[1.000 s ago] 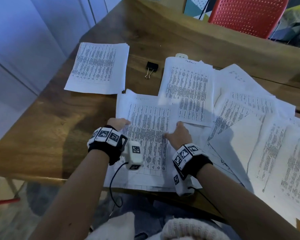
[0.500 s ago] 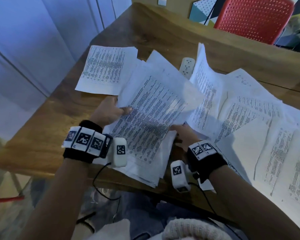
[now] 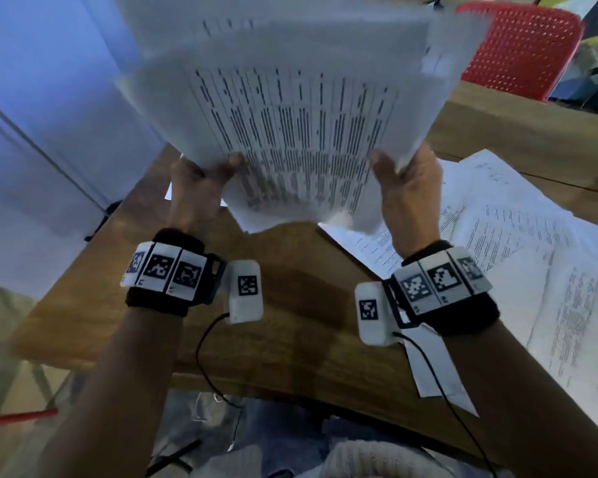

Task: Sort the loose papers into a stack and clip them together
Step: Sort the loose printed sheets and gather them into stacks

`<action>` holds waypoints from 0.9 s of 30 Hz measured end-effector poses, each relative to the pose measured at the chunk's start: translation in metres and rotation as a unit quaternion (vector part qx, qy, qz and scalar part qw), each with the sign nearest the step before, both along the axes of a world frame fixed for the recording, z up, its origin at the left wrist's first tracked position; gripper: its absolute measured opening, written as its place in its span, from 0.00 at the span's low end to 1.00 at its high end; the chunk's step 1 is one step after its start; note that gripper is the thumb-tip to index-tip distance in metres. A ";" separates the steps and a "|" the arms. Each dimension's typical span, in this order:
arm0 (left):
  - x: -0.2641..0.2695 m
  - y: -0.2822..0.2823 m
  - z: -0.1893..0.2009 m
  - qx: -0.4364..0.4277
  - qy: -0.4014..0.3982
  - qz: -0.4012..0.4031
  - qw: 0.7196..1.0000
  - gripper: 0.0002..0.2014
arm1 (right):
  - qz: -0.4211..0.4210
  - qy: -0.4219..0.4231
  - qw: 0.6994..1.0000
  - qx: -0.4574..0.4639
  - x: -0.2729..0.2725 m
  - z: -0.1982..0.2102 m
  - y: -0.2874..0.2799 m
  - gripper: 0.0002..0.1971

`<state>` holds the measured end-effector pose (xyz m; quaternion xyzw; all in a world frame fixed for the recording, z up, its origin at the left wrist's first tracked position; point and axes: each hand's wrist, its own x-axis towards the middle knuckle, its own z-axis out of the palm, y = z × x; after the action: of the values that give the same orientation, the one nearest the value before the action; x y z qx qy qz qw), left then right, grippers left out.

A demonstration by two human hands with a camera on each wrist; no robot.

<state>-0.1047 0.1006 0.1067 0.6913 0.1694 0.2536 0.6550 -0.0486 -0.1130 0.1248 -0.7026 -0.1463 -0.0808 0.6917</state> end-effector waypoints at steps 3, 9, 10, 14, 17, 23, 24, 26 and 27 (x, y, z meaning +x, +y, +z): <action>0.007 -0.003 0.008 -0.049 -0.046 -0.017 0.998 0.19 | -0.025 -0.063 0.998 0.014 0.002 0.004 0.003 0.13; 0.012 -0.003 0.004 -0.054 -0.023 -0.108 0.992 0.20 | -0.063 -0.101 0.993 0.025 0.006 -0.021 0.014 0.36; 0.013 -0.003 0.004 -0.047 -0.020 -0.117 0.992 0.18 | -0.084 -0.125 0.989 0.003 0.009 -0.025 0.016 0.38; 0.026 0.003 -0.010 -0.053 0.007 -0.111 0.992 0.15 | -0.102 -0.134 0.985 0.023 0.017 -0.024 0.022 0.38; 0.034 0.003 -0.030 -0.030 0.068 -0.130 0.989 0.20 | -0.094 -0.010 0.994 0.047 0.026 -0.036 0.023 0.29; 0.048 0.011 -0.083 0.026 0.193 -0.148 0.970 0.19 | -0.114 0.125 0.981 -0.096 0.039 -0.088 0.027 0.19; 0.051 0.014 -0.086 0.044 0.201 -0.133 0.969 0.18 | -0.111 0.136 0.977 -0.118 0.041 -0.092 0.028 0.18; 0.059 0.022 -0.084 0.075 0.208 -0.092 0.971 0.19 | -0.103 0.150 0.971 -0.153 0.048 -0.099 0.034 0.15; 0.064 0.028 -0.081 0.082 0.209 -0.071 0.972 0.20 | -0.094 0.151 0.971 -0.161 0.052 -0.101 0.038 0.12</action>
<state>-0.0407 0.1281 0.0262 0.7908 0.2317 0.0699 0.5622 0.0034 -0.0753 0.0236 -0.8193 0.0156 -0.0143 0.5730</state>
